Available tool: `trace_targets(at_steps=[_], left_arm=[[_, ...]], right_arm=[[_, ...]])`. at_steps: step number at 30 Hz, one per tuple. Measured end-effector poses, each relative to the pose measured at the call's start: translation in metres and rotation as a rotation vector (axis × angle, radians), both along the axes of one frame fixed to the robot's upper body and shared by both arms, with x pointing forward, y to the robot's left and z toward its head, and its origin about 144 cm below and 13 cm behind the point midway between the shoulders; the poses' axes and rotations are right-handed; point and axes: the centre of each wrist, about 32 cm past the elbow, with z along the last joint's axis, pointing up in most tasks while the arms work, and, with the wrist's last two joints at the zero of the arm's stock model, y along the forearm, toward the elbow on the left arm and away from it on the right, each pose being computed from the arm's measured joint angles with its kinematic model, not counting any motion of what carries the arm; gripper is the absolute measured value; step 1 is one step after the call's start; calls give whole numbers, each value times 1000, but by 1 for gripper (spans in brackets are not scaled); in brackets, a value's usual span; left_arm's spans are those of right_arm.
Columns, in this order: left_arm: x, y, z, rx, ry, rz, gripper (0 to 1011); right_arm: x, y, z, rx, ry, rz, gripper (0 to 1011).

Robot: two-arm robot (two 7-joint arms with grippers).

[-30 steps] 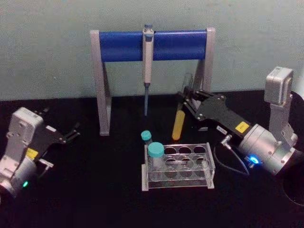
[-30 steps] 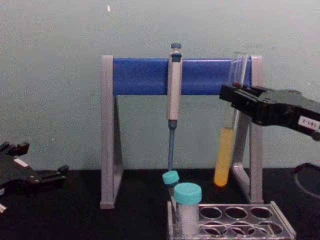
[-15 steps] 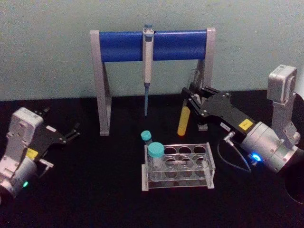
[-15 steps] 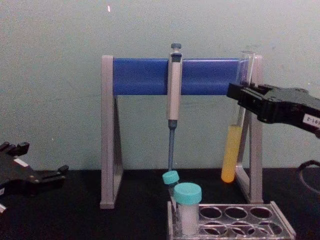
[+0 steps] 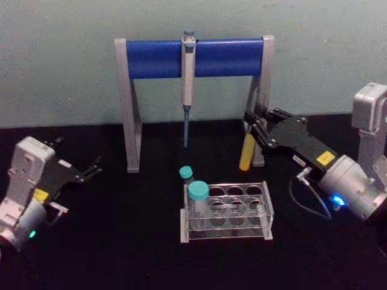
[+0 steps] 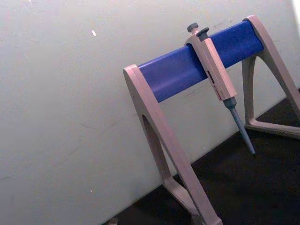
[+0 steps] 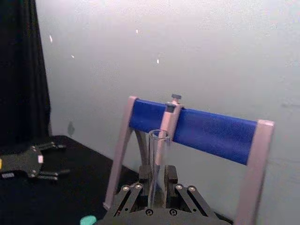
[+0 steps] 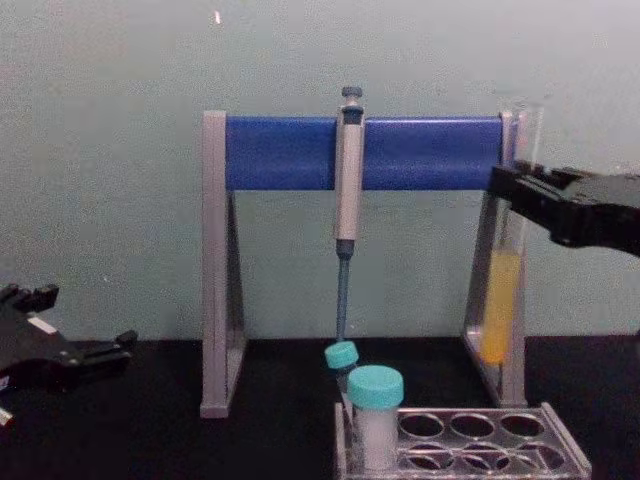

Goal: Pick up the test tube from the test tube rack, shake it, then place it back into the test tube rack.

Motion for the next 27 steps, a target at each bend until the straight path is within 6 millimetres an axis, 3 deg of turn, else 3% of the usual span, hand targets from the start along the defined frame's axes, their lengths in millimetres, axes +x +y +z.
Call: trace_targets(at_steps=[9,16,27], left_arm=[[0,0,0,0,0,0,1001],[0,0,0,0,0,0,1001],[0,0,0,0,0,0,1001]], right_arm=[[-18,-12,5,-61,29,-17,232],[-31,-9,7,-56,75,53,232],[-20,9,0,30,93,138,232]])
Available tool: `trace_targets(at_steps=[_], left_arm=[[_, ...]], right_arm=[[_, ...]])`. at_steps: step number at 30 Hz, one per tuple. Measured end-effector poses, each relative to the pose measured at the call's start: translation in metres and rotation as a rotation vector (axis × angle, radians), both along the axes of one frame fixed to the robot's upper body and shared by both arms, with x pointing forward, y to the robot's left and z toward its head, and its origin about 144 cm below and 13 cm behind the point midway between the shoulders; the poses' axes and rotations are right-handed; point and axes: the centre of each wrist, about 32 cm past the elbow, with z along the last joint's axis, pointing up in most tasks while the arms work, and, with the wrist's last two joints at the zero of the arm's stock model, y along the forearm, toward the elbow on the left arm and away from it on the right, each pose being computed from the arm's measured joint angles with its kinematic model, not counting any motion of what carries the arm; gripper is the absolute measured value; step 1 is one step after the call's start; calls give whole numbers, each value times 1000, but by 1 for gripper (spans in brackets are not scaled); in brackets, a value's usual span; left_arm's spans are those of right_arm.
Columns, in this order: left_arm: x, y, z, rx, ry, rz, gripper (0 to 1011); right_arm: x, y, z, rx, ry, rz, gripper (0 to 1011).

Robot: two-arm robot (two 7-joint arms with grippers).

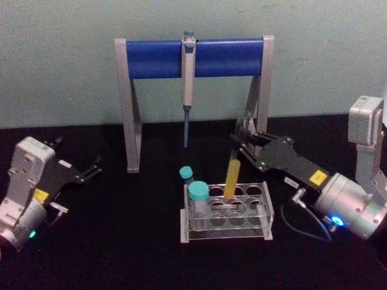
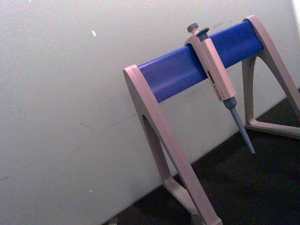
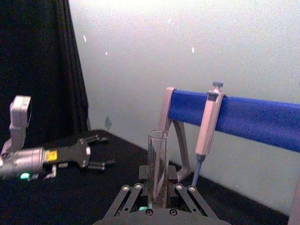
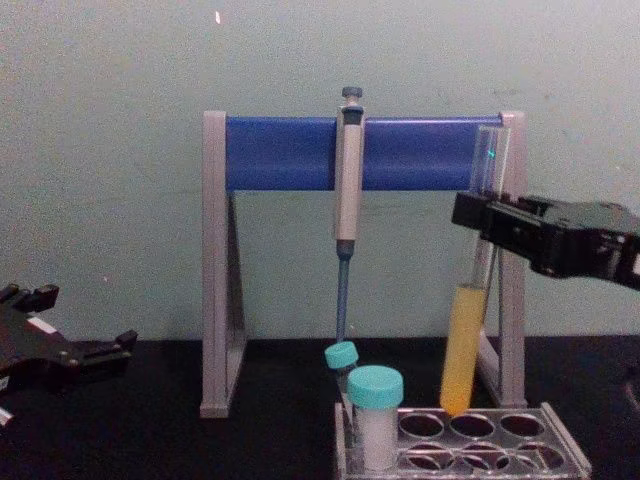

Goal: Pick up the test tube from the test tube rack, shake it, then place it back into the test tube rack.

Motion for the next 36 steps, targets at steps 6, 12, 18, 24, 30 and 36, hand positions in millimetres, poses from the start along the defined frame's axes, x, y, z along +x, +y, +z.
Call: trace_targets(at_steps=[6,12,18,24,30,36], left_arm=[[0,0,0,0,0,0,1001],[0,0,0,0,0,0,1001],[0,0,0,0,0,0,1001],[0,0,0,0,0,0,1001],[0,0,0,0,0,0,1001],[0,0,0,0,0,0,1001]], right_arm=[[14,7,-2,38,-41,-20,232],[21,9,-3,17,-70,-75,232],[21,8,-4,7,-75,-108,232],[21,8,-3,7,-77,-115,232],[19,6,-3,4,-78,-130,232],[16,-1,-1,-5,-81,-155,232]])
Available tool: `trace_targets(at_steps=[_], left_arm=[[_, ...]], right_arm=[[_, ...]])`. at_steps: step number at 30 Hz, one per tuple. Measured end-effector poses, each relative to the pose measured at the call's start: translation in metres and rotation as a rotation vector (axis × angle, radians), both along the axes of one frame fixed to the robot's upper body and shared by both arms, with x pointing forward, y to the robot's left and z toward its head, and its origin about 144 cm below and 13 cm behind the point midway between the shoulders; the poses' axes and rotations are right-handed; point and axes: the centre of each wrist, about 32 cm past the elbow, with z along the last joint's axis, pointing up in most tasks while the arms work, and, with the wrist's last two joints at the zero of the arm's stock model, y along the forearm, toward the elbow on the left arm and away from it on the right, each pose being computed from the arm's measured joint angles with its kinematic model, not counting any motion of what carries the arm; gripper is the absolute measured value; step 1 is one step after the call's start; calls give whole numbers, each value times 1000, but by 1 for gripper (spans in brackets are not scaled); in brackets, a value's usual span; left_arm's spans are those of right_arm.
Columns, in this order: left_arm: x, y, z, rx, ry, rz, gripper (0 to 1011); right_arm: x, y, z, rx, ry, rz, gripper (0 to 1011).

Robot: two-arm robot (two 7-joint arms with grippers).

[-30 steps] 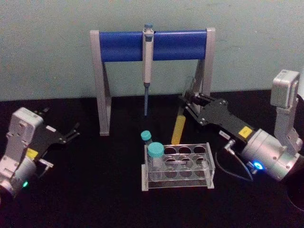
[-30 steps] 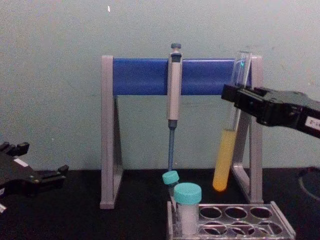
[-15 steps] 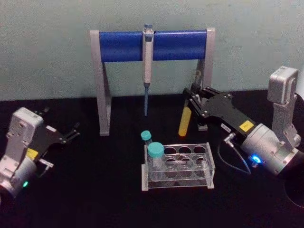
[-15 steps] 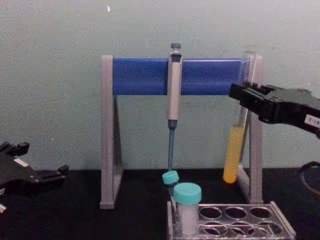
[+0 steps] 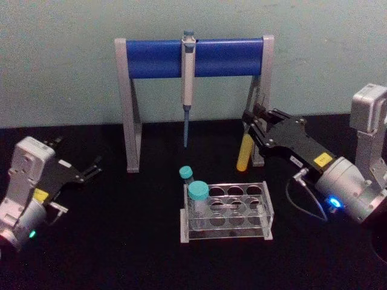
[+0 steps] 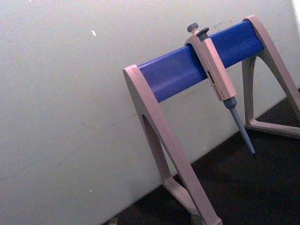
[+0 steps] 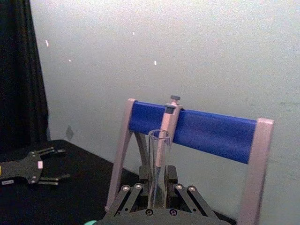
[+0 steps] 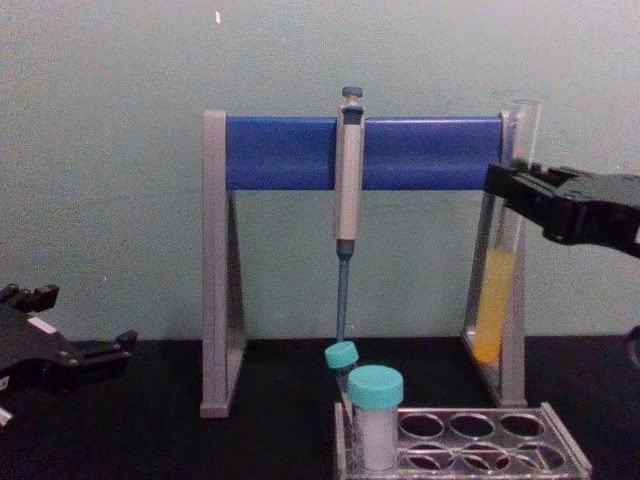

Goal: Pick up the test tube from the test tube rack, shake it, then place it back into the test tube rack.

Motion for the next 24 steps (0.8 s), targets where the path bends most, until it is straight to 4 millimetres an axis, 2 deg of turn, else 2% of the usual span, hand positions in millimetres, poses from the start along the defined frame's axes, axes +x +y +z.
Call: trace_targets(at_steps=[11,17,24], left_arm=[[0,0,0,0,0,0,1001],[0,0,0,0,0,0,1001],[0,0,0,0,0,0,1001]], right_arm=[[-20,-18,3,-51,26,-40,232],[-35,-22,6,-73,60,38,232],[-39,-13,5,-56,94,170,232]])
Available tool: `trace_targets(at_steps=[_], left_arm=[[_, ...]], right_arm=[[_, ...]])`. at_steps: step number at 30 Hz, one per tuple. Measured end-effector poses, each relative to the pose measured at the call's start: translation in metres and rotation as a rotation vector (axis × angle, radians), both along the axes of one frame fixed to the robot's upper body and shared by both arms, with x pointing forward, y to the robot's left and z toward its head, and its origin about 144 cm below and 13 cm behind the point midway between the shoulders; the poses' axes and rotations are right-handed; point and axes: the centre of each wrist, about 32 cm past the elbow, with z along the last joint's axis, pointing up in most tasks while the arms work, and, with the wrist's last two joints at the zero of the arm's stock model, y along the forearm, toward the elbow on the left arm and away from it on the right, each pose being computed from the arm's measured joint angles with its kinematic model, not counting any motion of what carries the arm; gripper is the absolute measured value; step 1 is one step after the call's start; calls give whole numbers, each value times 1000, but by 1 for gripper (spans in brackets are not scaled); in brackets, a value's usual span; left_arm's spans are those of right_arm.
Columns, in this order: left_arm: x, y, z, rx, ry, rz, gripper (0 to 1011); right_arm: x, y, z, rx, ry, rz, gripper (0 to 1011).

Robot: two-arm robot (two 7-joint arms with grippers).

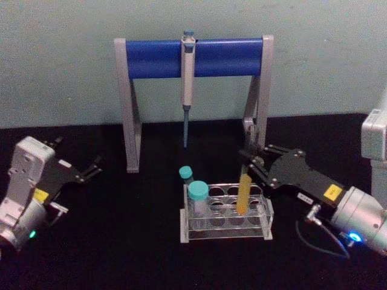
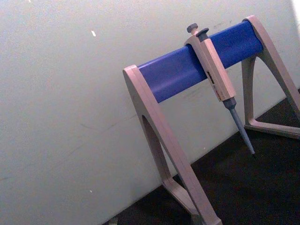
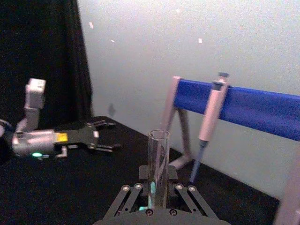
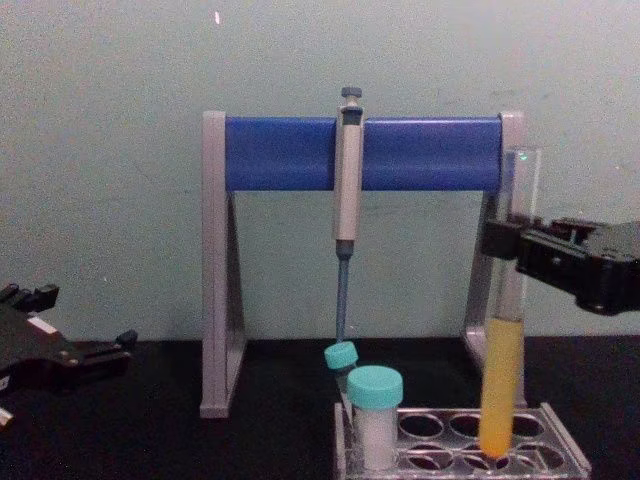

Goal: Pick up the test tube from the test tube rack, shake it, then place it back into the test tube rack.

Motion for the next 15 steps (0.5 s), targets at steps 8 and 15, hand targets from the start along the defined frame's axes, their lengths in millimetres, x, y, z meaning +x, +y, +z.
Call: trace_targets(at_steps=[8,15], left_arm=[[0,0,0,0,0,0,1001],[0,0,0,0,0,0,1001]], right_arm=[[15,12,-2,41,-17,32,232],[34,19,-3,66,-47,-20,232]])
